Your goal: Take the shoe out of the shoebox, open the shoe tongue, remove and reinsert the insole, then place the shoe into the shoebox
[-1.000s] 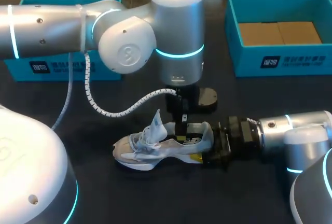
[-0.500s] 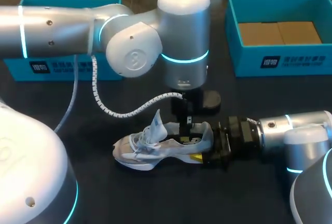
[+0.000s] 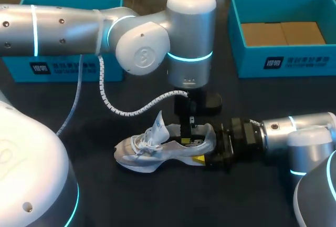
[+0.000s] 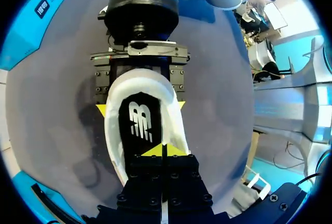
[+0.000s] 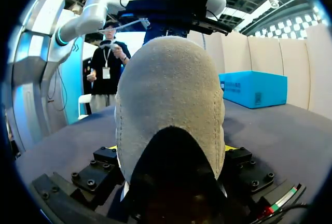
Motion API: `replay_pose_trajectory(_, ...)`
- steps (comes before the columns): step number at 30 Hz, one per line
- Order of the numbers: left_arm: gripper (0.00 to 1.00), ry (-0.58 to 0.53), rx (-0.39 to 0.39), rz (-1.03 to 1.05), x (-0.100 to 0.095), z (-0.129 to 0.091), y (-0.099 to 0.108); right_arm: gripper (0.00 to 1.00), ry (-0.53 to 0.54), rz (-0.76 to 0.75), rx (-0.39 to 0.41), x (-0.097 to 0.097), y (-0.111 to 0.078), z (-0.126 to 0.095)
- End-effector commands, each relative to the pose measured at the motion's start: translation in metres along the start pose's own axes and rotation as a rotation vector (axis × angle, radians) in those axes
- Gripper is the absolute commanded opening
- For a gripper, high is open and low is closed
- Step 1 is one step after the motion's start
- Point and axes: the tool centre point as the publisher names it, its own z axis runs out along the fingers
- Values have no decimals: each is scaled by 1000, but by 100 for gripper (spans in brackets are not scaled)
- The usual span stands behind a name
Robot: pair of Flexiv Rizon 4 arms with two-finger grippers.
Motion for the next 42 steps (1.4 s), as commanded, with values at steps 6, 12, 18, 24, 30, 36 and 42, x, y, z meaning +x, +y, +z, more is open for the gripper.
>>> replay_pose_trajectory(6,0,15,-18,-2,1,11,5,0,1,1,4,0,1,1)
replay_pose_trajectory(12,0,42,-30,3,1,23,16,0,1,1,4,0,1,1)
replay_pose_trajectory(18,0,56,-32,1,-2,26,26,0,1,1,4,0,1,1)
replay_pose_trajectory(24,0,102,-39,41,5,32,37,0,1,1,4,0,1,1)
replay_pose_trajectory(30,2,79,-23,48,10,42,38,0,1,1,4,0,1,1)
replay_pose_trajectory(36,25,32,5,19,8,48,36,0,1,1,4,0,1,1)
replay_pose_trajectory(42,27,-39,28,-3,0,55,29,0,1,1,4,0,1,1)
